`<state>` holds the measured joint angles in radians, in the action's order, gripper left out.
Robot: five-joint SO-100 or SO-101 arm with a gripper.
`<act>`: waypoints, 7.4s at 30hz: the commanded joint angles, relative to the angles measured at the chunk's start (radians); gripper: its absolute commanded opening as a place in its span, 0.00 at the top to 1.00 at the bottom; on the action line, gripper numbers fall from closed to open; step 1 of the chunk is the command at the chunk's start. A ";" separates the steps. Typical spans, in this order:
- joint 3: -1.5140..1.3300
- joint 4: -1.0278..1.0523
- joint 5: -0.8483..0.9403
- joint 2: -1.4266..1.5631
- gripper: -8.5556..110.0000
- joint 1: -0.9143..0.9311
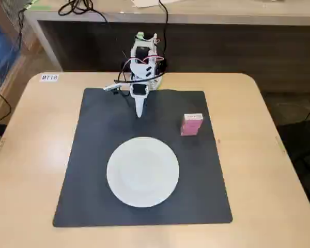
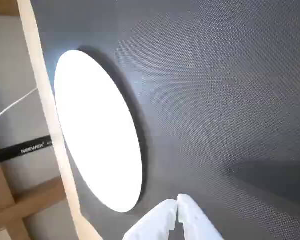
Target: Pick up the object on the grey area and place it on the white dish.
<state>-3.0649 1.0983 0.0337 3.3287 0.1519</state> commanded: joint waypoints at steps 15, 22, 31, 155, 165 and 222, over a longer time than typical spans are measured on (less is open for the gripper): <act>0.089 -0.037 0.028 0.014 0.93 -0.184; 0.913 0.120 0.127 -0.546 0.93 -0.196; 1.523 0.319 0.046 -0.945 0.93 -0.476; 2.800 0.594 0.287 -2.720 0.93 -0.126; 2.793 0.598 0.270 -2.730 0.78 -0.123; 1.411 0.236 0.020 -0.942 0.93 -0.094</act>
<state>-1.4128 1.4772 0.0828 2.1200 0.0537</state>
